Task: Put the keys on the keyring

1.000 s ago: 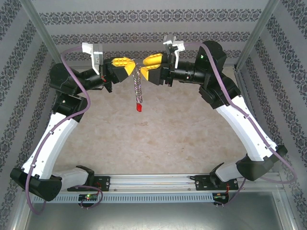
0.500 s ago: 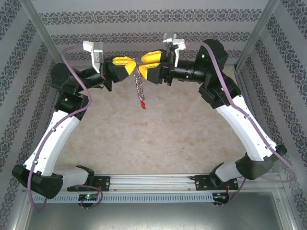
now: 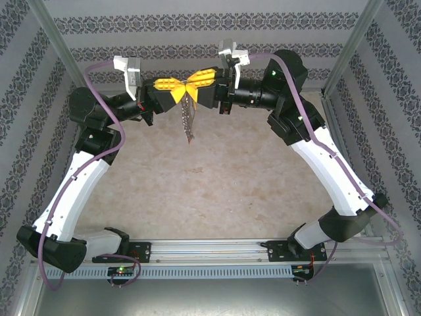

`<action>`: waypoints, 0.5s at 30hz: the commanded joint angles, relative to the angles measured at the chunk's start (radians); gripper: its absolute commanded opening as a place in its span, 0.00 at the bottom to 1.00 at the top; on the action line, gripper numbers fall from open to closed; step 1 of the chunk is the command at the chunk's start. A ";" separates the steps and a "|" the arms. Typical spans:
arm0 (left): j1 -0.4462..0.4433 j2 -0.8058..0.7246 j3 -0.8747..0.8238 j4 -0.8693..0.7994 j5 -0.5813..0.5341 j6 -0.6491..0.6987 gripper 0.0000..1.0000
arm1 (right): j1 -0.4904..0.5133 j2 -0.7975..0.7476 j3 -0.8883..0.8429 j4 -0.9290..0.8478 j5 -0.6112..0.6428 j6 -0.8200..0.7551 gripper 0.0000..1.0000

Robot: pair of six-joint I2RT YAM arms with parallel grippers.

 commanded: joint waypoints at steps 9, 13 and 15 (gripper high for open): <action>0.011 -0.012 0.023 -0.017 0.018 0.042 0.00 | 0.012 -0.006 0.028 -0.050 0.001 -0.062 0.00; 0.013 -0.030 0.049 -0.181 0.024 0.148 0.00 | 0.012 -0.012 0.034 -0.080 0.008 -0.090 0.00; 0.012 -0.045 0.065 -0.294 0.015 0.229 0.06 | 0.009 -0.018 0.030 -0.100 0.023 -0.116 0.00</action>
